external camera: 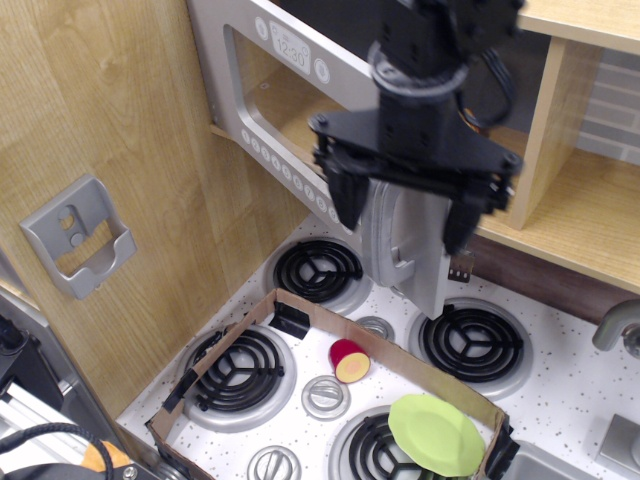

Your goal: Open microwave

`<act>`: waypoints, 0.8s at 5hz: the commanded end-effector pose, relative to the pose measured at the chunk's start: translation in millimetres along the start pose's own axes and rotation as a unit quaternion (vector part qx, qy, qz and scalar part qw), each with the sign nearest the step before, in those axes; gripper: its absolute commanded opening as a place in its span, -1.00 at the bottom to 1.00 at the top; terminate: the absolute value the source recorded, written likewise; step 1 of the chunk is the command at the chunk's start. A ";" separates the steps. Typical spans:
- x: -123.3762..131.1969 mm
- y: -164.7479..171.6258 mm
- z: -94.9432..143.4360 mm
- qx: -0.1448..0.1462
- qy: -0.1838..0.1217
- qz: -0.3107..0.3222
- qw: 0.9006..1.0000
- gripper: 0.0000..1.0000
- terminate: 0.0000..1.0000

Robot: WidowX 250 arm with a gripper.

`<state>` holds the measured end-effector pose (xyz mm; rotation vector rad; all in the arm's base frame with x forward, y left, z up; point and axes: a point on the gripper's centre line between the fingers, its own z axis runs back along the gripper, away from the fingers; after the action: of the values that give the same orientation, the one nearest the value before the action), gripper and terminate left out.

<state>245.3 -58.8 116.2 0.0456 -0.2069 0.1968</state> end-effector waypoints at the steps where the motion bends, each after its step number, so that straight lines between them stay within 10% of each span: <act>1: -4.5 -44.1 8.3 -0.053 0.020 0.019 0.998 1.00 -1.00; 4: 37.5 -108.4 7.5 -0.129 -0.057 -0.220 0.965 1.00 -1.00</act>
<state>303.3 -153.0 106.8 -0.1462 -0.2802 -0.2903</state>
